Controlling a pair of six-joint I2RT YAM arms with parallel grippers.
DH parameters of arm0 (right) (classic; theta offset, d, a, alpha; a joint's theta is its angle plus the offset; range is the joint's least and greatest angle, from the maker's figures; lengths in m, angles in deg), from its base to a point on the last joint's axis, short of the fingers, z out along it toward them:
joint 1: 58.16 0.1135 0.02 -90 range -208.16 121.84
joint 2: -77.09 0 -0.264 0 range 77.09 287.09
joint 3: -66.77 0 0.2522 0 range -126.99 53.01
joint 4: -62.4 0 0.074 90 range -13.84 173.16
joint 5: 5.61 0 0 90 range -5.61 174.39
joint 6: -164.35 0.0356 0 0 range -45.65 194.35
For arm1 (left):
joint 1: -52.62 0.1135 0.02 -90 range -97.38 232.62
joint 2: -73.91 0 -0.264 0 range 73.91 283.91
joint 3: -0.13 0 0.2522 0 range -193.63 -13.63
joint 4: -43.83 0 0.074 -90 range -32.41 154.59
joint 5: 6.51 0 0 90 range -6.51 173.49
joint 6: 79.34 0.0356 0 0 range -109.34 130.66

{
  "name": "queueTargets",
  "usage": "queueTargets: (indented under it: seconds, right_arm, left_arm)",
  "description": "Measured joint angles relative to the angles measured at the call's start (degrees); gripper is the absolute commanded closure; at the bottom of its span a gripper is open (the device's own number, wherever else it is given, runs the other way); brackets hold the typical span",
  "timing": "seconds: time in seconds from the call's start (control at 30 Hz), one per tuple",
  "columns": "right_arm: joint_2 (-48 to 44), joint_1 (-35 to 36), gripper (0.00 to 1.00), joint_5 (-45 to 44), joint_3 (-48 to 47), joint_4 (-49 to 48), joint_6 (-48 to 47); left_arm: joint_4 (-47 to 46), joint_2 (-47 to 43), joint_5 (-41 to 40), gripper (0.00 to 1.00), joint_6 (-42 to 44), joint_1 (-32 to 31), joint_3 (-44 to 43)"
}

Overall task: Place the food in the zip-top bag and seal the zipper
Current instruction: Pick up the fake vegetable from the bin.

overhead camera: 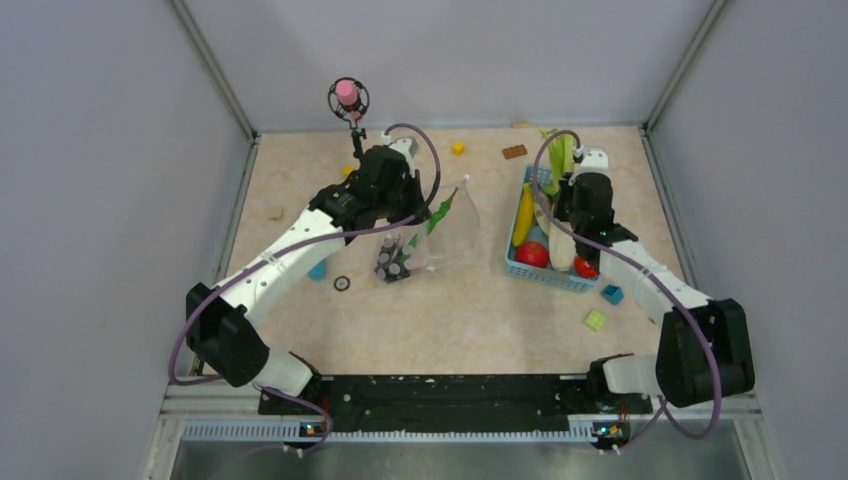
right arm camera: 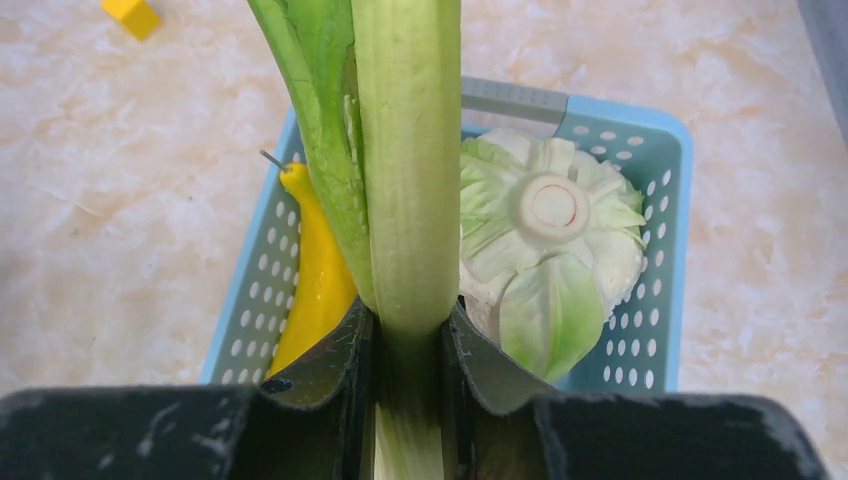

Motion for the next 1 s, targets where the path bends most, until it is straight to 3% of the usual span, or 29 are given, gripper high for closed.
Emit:
queueTargets:
  seconds: [0.33,0.73,1.0]
  right_arm:
    - [-9.2,0.0,1.00,1.2,10.8,-17.8,-1.6]
    - [-15.5,0.6,1.00,6.7,10.9,-29.3,-1.7]
    - [-22.2,14.8,1.00,6.6,10.3,-34.8,1.4]
  left_arm:
    - [-0.3,0.0,1.6,1.00,-1.1,0.1,0.0]
    - [-0.3,0.0,2.2,1.00,-2.4,0.3,0.0]
    - [-0.1,0.0,2.3,1.00,-3.0,0.8,-0.1]
